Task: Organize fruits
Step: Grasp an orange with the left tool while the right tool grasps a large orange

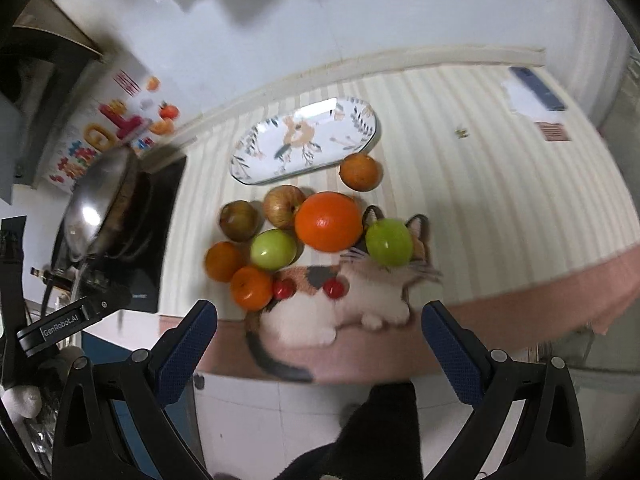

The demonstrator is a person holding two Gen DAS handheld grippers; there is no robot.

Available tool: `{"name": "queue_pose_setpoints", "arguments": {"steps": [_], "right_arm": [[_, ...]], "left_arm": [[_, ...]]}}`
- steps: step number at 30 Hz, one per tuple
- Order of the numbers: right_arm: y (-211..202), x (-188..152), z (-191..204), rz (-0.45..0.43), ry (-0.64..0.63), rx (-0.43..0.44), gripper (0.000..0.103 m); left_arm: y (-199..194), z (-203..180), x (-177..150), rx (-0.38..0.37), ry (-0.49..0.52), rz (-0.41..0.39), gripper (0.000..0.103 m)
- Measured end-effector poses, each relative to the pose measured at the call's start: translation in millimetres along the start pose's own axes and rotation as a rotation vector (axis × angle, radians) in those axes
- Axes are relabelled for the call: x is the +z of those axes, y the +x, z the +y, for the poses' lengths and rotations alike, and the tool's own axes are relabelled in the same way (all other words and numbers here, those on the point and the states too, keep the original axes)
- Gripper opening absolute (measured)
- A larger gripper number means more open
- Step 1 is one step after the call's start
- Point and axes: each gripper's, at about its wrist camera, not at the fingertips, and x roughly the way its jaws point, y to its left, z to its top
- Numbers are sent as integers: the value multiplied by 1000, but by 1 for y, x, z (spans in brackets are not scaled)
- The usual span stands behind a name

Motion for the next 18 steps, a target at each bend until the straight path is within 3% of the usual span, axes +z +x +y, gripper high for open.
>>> {"name": "queue_pose_setpoints", "arguments": {"steps": [3,8,13,15,18], "right_arm": [[51,32,-7,79,-9,3,103],[120,65,-18,191,-12,21,103],[160,81,-19,284,-33,54,103],[171,86,-17,308,-42,61,103],[188,89,-10,354,-65,76,101]], "left_arm": [[45,-3,24,-25,-57,112,97],[101,-11,48,-16,-114,221,94],[133,-19,54,-11,-117,286,84],[141,-21,53,-20,-122,306,65],[141,-20,53,-21,-131,291,64]]}}
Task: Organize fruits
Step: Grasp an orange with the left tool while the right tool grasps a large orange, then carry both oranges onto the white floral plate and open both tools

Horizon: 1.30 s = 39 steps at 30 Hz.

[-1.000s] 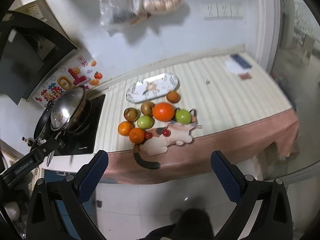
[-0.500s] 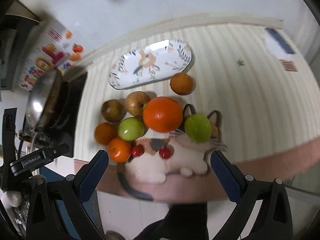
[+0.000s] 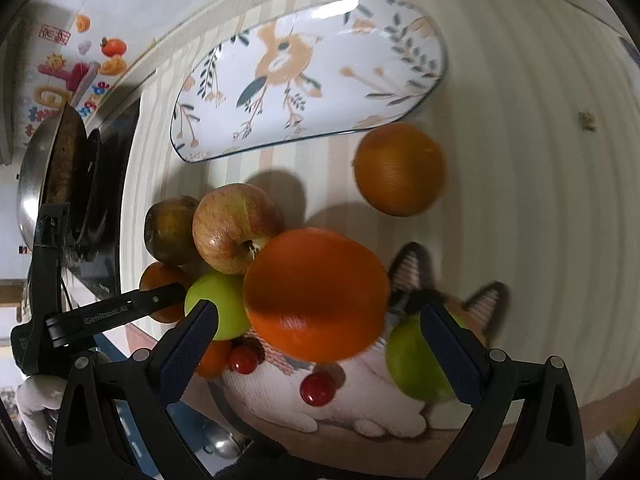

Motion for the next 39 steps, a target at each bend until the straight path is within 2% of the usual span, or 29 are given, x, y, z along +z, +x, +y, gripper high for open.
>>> {"name": "queue_pose_setpoints", "arguments": {"steps": [4,12,17,26,31,32,36,39], "right_arm": [[16,5,5,34,-15,-22,88],[20,9,21,54,-33,-92,89],[39,11,30,110,-24,-77,88],[36,-1,35,69,-37,-111,86],[5,-5,23,57,-10,-53,86],[-4,-5,23,45,-6,-38,86],[-40,4,21,-1,16,27,86],[-66,24,24,-62,14,51,86]], "left_arm": [[-6,8,-6,20,10,-27,64],[-7,6,-8,50,75,-34,65],[-12,10,-17,55,103,-49,64],[-32,1,-26,85,162,-91,64],[-62,-7,-33,77,177,-135,64],[-81,2,-43,67,185,-151,64],[-126,-15,-42,24,229,-220,64],[-159,-41,-15,-16,272,-258,64]]}}
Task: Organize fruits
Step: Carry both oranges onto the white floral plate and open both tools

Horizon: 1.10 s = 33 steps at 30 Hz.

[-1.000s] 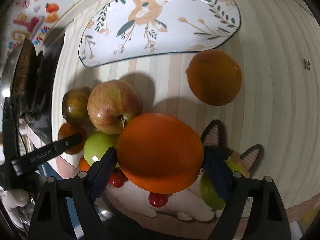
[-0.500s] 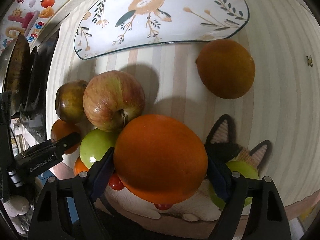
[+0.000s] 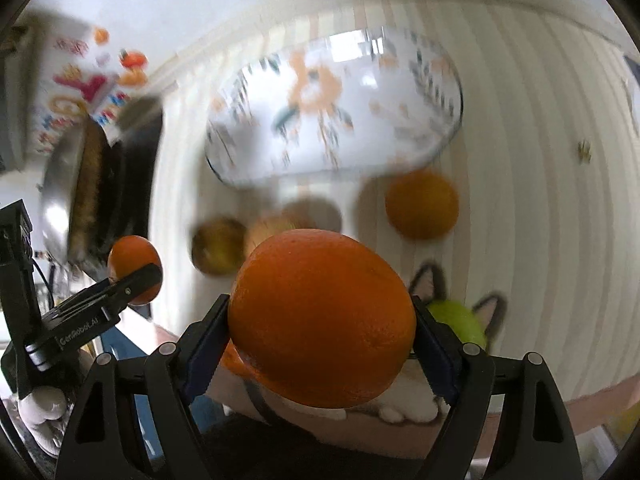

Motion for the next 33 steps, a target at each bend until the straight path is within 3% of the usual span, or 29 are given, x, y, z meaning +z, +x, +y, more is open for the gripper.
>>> {"name": "queue_pose_setpoints", "arguments": {"steps": [6,14,21,31,33], "right_arm": [[-9,78,-7,-87,-6,-60,86],[42,151,-18,-45,-29,-143,86],[73,173,-25,0,-54,-173,86],[93,184,-24,31,-49,-166,87],[92,184,-25,40,-35,-173,90]], "left_arm": [[31,-43,88,-47,56,12,64],[116,-71,160,-63,34,163,64],[150,-72,170,-72,15,268,64],[157,-74,178,-46,-11,288,65],[167,-77,185,-38,-4,279,77]]}}
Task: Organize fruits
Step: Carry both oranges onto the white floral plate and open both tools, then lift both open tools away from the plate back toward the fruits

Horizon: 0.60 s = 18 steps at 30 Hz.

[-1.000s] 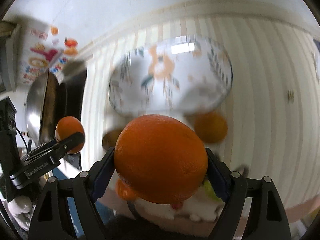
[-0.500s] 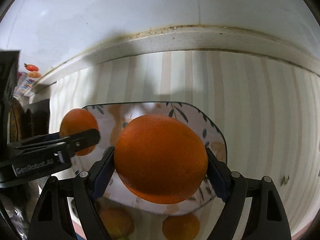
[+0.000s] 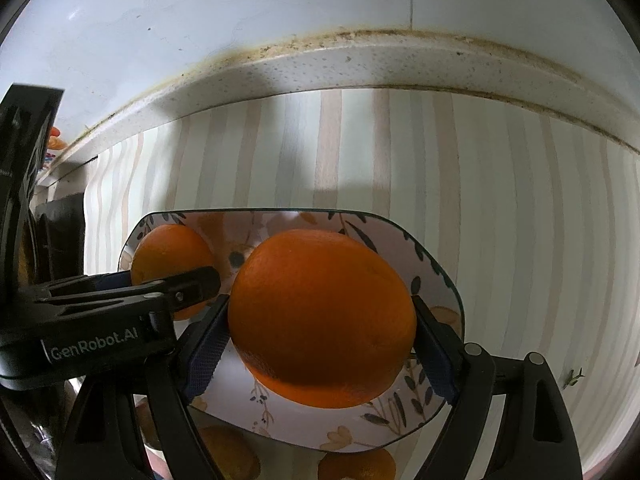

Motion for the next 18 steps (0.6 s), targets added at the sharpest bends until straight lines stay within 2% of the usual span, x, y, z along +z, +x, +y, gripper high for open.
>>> {"name": "queue_pose_setpoints", "arguments": {"steps": [2,5,9,18], "right_arm": [[-5,1,2,-14,2,-15,97],[-16,0,2,-17,13,-18,97],[-34,-9,6,-28,7,-55,97],[-76,-62,11,-58,21,-92,97]], "left_arm": [[-5,-4,-1,3,5,-15,82],[-20,-2,-2,-14,1,-40,82],[-43,1,-12,1,3,-85,82],[-82,11,-76,84,38,-194,82]]}}
